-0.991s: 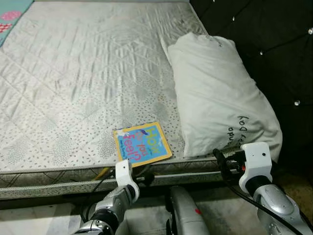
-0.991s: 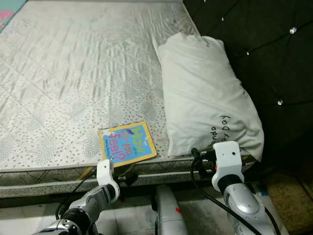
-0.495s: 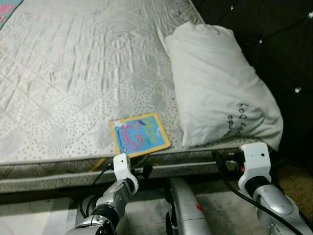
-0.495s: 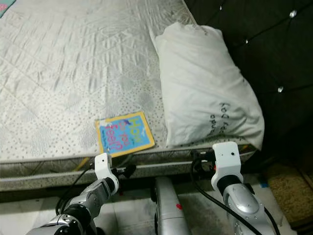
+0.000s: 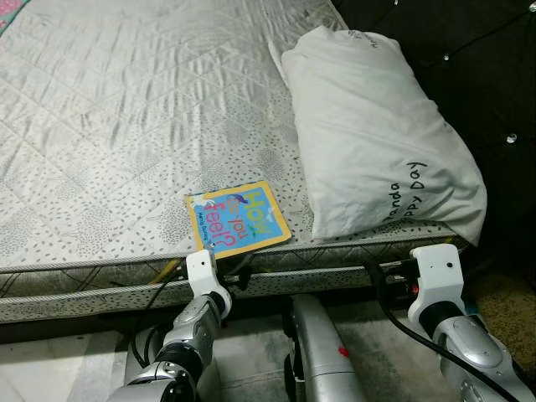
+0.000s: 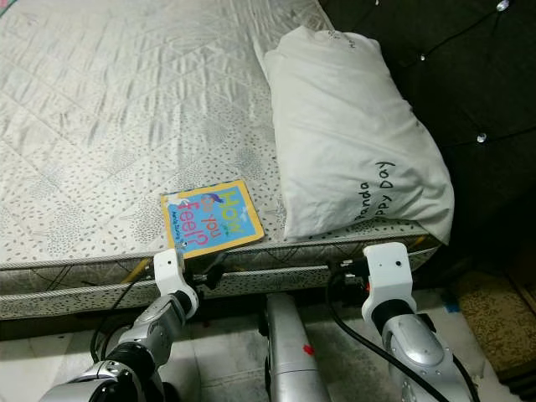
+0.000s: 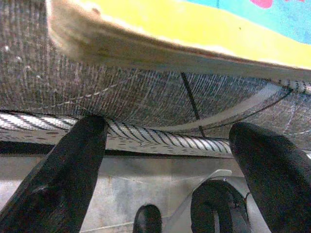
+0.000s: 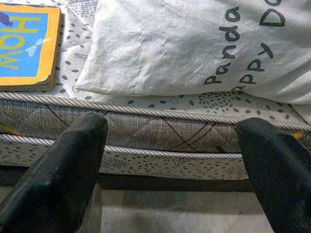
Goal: Clean up the room
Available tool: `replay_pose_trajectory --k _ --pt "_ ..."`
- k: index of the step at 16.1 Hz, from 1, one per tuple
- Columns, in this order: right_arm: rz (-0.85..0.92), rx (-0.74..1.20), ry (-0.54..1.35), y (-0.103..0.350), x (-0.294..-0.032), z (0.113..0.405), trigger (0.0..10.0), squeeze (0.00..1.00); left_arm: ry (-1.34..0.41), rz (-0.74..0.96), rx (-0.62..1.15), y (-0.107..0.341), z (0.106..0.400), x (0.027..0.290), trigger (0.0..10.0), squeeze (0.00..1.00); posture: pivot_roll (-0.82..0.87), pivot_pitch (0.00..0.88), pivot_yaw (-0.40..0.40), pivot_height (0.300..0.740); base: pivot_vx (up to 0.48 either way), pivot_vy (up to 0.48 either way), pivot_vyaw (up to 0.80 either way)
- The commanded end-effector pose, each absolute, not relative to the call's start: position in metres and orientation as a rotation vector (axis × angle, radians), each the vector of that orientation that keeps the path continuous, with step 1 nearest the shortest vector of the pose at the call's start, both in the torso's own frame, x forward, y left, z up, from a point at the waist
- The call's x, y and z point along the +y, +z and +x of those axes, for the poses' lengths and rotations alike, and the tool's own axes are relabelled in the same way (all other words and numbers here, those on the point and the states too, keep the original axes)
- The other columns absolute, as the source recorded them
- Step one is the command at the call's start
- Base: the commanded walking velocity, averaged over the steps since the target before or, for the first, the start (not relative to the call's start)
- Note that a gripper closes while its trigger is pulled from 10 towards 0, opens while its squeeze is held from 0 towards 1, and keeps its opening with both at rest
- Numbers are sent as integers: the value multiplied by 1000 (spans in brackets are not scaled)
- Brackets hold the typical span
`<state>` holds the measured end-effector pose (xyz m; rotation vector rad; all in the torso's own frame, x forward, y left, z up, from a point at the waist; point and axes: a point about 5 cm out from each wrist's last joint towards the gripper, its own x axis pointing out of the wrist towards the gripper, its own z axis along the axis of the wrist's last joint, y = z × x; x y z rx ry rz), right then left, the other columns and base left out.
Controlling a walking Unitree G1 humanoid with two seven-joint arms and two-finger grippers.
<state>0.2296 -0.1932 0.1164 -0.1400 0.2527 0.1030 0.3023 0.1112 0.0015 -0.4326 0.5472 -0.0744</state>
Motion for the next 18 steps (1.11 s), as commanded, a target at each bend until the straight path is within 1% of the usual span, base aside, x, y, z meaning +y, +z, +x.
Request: replay_pose_trajectory --k 1,3,6,10,12,13,17,18 --pt "-144 260 99 114 -196 229 10000 0 -55 -379 480 12 311 119 10000 0 -339 200 -55 532 0 0 0" --pt "-142 259 99 114 -195 230 10000 0 -61 -363 455 18 315 116 10000 0 -331 197 -52 532 0 0 0" --pt "-140 252 100 113 -194 234 10000 0 -177 -312 533 13 309 90 10000 0 -324 189 -49 532 0 0 0" --pt "-140 240 97 113 -195 238 10000 0 -227 -298 500 18 304 76 10000 0 -313 180 -41 532 0 0 0" --pt "-138 236 95 113 -195 239 10000 0 -225 -291 486 20 295 78 10000 0 -303 178 -38 532 0 0 0" --pt "-135 232 96 112 -194 241 10000 0 -202 -296 462 24 288 85 10000 0 -298 176 -36 532 0 0 0" --pt "-132 228 98 112 -193 243 10000 0 -115 -288 410 33 274 109 10000 0 -285 172 -36 532 0 0 0" --pt "-131 227 98 111 -194 244 10000 0 -81 -289 394 34 270 118 10000 0 -281 169 -36 532 0 0 0"
